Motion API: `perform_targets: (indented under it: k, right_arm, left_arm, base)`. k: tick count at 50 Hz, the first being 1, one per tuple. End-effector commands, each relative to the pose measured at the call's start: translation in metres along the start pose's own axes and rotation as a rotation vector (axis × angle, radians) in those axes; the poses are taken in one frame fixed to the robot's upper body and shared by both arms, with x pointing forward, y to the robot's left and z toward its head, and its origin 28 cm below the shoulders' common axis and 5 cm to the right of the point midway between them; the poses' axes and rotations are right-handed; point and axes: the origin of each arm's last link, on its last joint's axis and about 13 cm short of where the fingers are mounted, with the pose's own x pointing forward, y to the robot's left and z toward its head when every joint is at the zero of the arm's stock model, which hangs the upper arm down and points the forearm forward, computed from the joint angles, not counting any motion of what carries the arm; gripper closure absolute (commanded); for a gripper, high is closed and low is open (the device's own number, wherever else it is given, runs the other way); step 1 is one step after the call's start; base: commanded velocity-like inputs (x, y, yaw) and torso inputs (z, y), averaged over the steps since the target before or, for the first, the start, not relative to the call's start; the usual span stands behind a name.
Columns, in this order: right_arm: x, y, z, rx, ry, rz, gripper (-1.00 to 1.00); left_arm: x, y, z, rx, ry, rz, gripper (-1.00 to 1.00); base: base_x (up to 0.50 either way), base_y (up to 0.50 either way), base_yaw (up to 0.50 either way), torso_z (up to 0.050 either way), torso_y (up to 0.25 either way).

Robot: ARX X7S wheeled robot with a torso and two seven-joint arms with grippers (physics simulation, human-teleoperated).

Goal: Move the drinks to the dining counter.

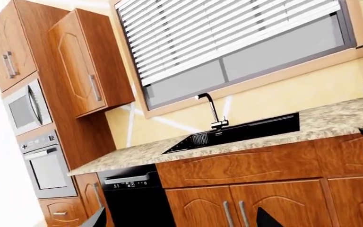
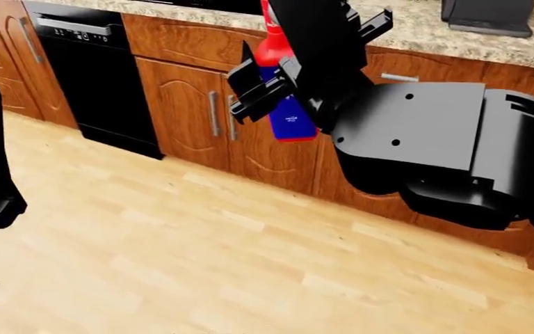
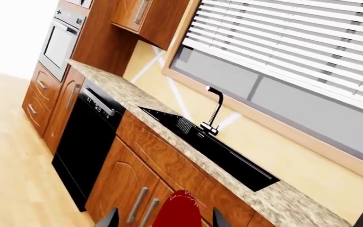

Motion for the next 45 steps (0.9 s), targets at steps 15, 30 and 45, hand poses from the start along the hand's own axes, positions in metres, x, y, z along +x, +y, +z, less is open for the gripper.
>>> perform_targets:
  k: [15,30,45]
  right_arm:
    - [-0.0008,-0.0030,0.0041,-0.027,-0.042,-0.009,1.00]
    - [-0.0008,-0.0025,0.0038,-0.029,-0.043,-0.003,1.00]
    - [-0.0020,-0.0023,0.0040,-0.031,-0.047,0.006,1.00]
  left_arm:
    - [-0.0006,-0.0002,0.0013,0.007,-0.002,-0.002,-1.00]
    - [-0.0006,-0.0004,0.0008,0.010,0.000,-0.003,-1.00]
    - [-0.0011,-0.0009,0.0023,0.015,-0.002,-0.006,-1.00]
  base:
    - [0.00,0.00,0.50,0.000,0.000]
    - [0.00,0.00,0.50,0.001,0.001]
    - [0.01,0.01,0.50,0.000,0.001]
